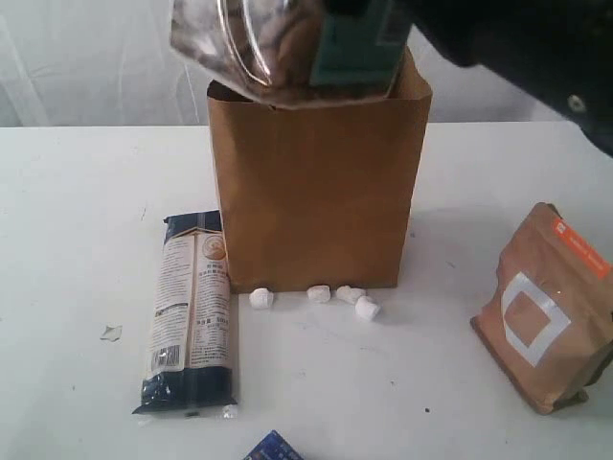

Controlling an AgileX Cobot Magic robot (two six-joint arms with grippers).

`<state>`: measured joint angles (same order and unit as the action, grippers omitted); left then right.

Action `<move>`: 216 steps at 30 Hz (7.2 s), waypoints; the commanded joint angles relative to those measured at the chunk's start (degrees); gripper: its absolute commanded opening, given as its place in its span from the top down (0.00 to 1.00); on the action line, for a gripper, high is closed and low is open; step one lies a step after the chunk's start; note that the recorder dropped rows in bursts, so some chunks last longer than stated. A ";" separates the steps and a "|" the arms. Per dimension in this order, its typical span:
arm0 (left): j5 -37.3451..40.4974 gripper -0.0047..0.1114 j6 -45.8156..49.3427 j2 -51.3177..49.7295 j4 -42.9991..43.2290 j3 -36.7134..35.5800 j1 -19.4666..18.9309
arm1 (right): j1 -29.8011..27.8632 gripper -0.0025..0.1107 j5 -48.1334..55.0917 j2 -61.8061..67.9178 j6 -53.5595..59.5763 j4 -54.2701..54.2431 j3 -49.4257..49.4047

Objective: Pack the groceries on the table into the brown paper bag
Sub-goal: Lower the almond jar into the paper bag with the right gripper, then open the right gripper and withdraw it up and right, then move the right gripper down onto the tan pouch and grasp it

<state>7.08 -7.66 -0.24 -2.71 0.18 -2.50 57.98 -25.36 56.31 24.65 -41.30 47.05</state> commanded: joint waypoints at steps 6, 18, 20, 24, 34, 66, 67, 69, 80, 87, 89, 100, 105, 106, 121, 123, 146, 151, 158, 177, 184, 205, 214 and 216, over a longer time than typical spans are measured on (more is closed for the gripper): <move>0.03 0.96 0.11 0.24 0.01 -0.18 0.48 | -3.37 0.98 -2.13 10.99 0.72 5.39 10.94; 0.03 0.96 0.11 0.24 0.01 -0.18 0.48 | -10.10 0.98 -7.62 18.16 10.78 5.27 13.22; 0.03 0.96 0.11 0.24 0.01 -0.18 0.48 | -11.06 0.98 -9.69 19.88 13.47 5.27 13.22; 0.03 0.96 0.11 0.24 0.01 -0.18 0.48 | -12.16 0.98 -13.71 23.15 15.86 5.27 13.22; 0.03 0.96 0.11 0.24 0.01 -0.18 0.48 | -14.39 0.98 -21.84 31.71 17.14 5.27 13.22; 0.03 0.96 0.11 0.24 0.01 -0.18 0.48 | -18.07 0.54 -25.36 37.90 17.28 -4.51 12.90; 0.03 0.96 0.11 0.24 0.01 -0.18 0.48 | -18.07 0.50 -25.36 37.90 17.28 -4.51 12.90; 0.03 0.96 0.11 0.24 0.01 -0.18 0.48 | -18.07 0.44 -25.36 37.90 17.28 -4.51 12.90; 0.03 0.96 0.11 0.24 0.01 -0.18 0.48 | -18.07 0.42 -26.98 37.90 17.28 -4.89 12.90; 0.03 0.96 0.11 0.24 0.01 -0.18 0.48 | -18.07 0.41 -27.02 37.78 17.15 -5.27 12.90; 0.03 0.96 0.11 0.24 0.01 -0.18 0.48 | -18.07 0.28 -26.93 37.78 17.15 -5.35 12.90; 0.03 0.96 0.11 0.24 0.01 -0.18 0.48 | -18.07 0.05 -26.93 37.78 17.15 -6.72 12.90; 0.03 0.96 0.11 0.24 0.01 -0.18 0.48 | -18.07 0.05 -27.05 37.78 17.15 -6.72 12.90; 0.03 0.96 0.11 0.24 0.01 -0.18 0.48 | -18.07 0.05 -27.05 37.78 17.15 -6.72 12.90; 0.03 0.96 0.11 0.24 0.01 -0.18 0.48 | -18.07 0.05 -24.20 33.63 17.15 -6.87 12.90; 0.03 0.96 0.11 0.24 0.01 -0.18 0.48 | -18.07 0.05 -20.62 31.54 17.15 -7.11 12.90; 0.13 0.96 1.14 0.24 0.24 -0.18 0.48 | -26.03 0.05 -44.60 13.42 98.14 -58.65 8.38; -1.41 0.96 -0.93 0.24 -1.35 -0.18 0.48 | -31.20 0.05 -44.60 12.97 98.14 -58.65 3.00; -3.20 0.96 -15.37 0.24 -11.04 -0.18 0.48 | -46.20 0.10 -29.51 12.65 86.65 -58.65 -6.67; -8.65 0.96 -29.64 0.24 -12.85 -0.18 0.48 | -47.02 0.64 -20.18 3.94 78.05 -58.65 -7.14; -12.97 0.96 -26.44 0.24 -8.28 -0.18 0.48 | -47.02 0.90 12.64 3.84 72.75 -58.65 -7.14; -16.58 0.96 0.94 -20.59 -8.22 11.91 0.48 | -47.02 0.84 -0.48 2.73 78.19 -58.65 -6.30; 0.17 0.96 2.80 -20.81 -7.20 11.80 0.48 | -47.02 0.77 -1.81 2.87 78.33 -58.65 -9.38; 0.57 0.96 2.70 -20.81 -7.20 11.80 0.48 | -47.02 0.78 3.70 2.41 69.69 -58.65 -9.38</move>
<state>6.69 -5.40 -20.94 -9.97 11.74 -2.50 11.02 -26.39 59.41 100.12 -100.21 38.02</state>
